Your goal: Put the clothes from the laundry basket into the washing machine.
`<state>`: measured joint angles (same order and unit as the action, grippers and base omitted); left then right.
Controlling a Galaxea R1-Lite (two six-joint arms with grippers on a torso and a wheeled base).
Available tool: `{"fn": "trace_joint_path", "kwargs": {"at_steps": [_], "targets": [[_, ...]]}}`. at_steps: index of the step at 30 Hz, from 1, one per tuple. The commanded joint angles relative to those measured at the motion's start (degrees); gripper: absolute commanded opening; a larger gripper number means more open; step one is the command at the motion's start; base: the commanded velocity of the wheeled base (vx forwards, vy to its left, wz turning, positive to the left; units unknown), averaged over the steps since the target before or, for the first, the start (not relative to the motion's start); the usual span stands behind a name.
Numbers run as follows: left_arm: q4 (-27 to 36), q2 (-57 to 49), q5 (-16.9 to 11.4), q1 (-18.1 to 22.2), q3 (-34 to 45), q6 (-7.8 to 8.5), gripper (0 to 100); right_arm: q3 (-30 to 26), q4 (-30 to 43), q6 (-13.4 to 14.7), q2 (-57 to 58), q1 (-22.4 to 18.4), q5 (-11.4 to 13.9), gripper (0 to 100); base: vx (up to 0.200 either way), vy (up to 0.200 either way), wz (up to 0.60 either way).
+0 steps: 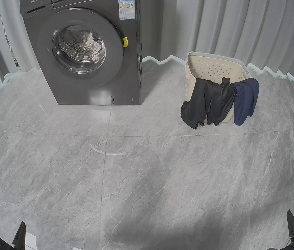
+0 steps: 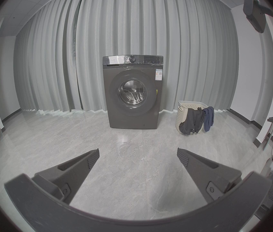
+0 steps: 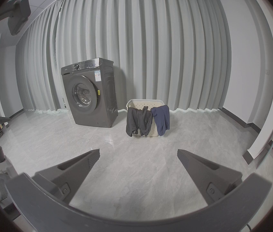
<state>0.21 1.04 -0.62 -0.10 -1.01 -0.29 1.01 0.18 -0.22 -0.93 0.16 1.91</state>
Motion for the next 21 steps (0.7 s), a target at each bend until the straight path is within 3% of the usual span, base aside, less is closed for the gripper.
{"fn": "trace_joint_path", "kwargs": {"at_steps": [1,21], "targets": [[0.0,-1.0,0.0,0.1,0.9,0.12,100,-1.0,0.0,0.0,0.9,0.0,-0.1,100,0.000,0.000,0.00],[0.0,-1.0,0.4,0.0,0.8,-1.47,100,-1.0,0.0,0.0,0.9,0.0,-0.1,100,0.000,0.000,0.00]]}}
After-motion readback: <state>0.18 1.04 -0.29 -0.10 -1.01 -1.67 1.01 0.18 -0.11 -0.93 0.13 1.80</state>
